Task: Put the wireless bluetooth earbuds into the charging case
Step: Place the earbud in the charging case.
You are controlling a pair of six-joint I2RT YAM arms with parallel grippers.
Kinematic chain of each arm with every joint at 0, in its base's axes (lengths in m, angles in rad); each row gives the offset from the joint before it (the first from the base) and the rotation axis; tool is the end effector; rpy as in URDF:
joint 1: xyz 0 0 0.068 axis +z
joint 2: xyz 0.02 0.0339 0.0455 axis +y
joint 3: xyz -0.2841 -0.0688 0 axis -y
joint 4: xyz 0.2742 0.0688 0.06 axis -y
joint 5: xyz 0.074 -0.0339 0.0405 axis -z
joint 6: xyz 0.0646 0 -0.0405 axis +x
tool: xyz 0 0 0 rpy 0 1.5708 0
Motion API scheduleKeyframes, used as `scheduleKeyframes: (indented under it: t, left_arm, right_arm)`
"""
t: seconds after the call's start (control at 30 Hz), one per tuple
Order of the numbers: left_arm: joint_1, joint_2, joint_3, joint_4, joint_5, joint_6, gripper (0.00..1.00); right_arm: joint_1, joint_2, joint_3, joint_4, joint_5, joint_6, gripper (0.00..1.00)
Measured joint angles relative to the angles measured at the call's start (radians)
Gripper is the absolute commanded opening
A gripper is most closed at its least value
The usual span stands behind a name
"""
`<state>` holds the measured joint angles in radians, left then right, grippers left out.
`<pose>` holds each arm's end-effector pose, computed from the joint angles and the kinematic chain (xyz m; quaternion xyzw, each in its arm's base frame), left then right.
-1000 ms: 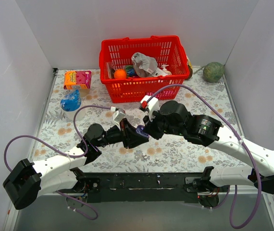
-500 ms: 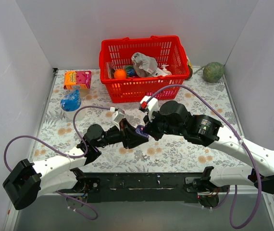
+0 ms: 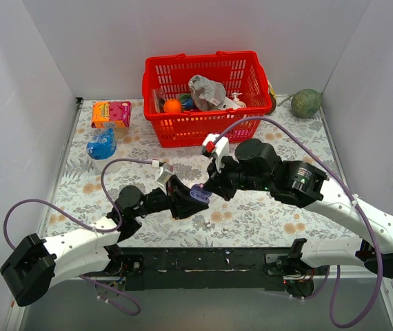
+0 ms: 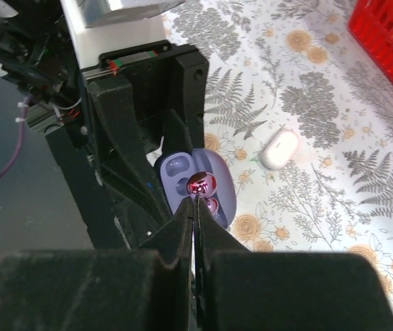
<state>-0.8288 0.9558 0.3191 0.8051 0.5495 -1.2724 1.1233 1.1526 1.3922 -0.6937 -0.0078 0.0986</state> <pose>0.1370 -0.1993 0.2524 0.0656 0.6513 -0.7251 0.2137 0.1213 0.2538 0.4357 -0.4176 0.7382 0.3066 0.4320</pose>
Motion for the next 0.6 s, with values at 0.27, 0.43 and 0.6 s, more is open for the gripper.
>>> scheduleKeyframes:
  t: [0.27, 0.43, 0.6]
  left_arm:
    - [0.0, -0.047, -0.045, 0.043, 0.046, 0.063, 0.0]
    - [0.0, -0.071, -0.05, 0.05, 0.076, 0.101, 0.0]
    - [0.0, -0.077, -0.051, 0.074, 0.097, 0.113, 0.0]
  right_arm:
    - [0.0, 0.018, 0.034, -0.015, -0.155, 0.0, 0.01]
    - [0.0, 0.032, 0.042, -0.015, -0.236, 0.001, 0.01]
    - [0.0, 0.035, 0.04, -0.008, -0.282, 0.004, 0.01]
